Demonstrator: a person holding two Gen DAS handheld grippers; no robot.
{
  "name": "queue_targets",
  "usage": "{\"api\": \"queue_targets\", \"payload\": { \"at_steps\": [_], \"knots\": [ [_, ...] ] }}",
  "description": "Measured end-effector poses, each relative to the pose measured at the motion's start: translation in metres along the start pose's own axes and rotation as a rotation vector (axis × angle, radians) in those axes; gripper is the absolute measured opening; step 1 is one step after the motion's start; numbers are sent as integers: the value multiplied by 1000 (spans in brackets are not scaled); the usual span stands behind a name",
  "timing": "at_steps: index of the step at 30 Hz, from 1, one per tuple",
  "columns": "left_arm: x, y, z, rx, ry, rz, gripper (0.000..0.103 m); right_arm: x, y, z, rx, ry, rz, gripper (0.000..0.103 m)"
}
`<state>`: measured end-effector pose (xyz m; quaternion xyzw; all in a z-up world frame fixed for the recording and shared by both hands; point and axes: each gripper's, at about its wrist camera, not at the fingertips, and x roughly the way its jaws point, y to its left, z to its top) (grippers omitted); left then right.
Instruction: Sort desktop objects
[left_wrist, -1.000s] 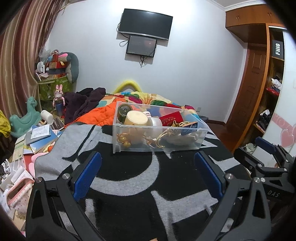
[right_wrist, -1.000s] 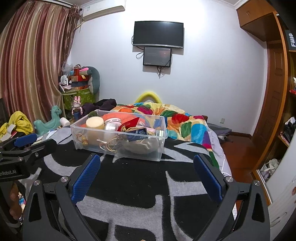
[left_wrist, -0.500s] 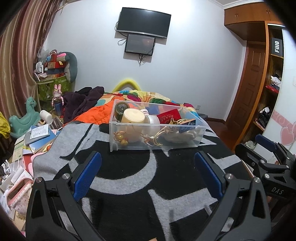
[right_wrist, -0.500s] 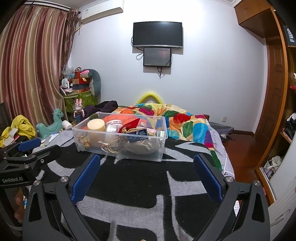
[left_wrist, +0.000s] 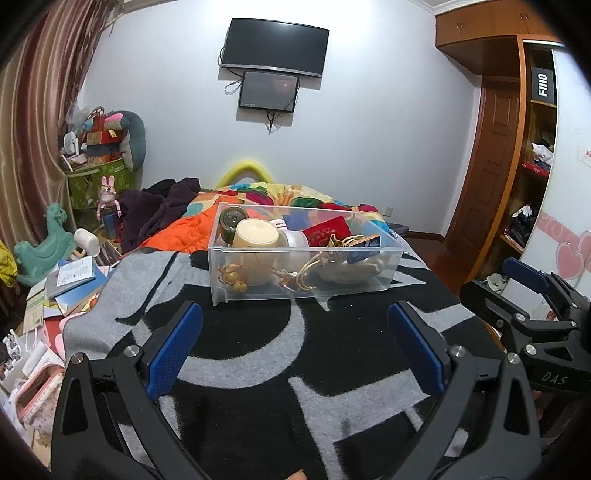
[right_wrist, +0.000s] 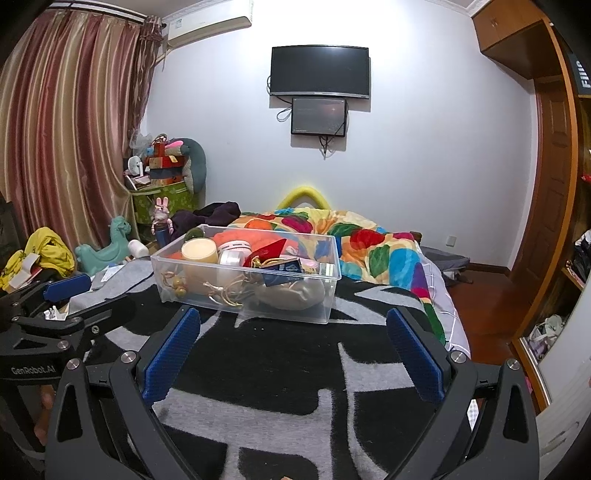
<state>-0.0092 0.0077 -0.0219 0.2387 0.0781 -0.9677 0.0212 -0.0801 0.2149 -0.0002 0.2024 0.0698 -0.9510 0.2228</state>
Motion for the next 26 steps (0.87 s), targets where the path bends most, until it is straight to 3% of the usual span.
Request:
{"api": "queue_targets", "payload": {
  "at_steps": [21,26],
  "knots": [
    [-7,1,2,-25,-40,-49,101,1,2,1,-4,0,10,101],
    [-6,2,3,-47,-19,-58,101,2,3,1,-8,3,10,101]
  ]
}}
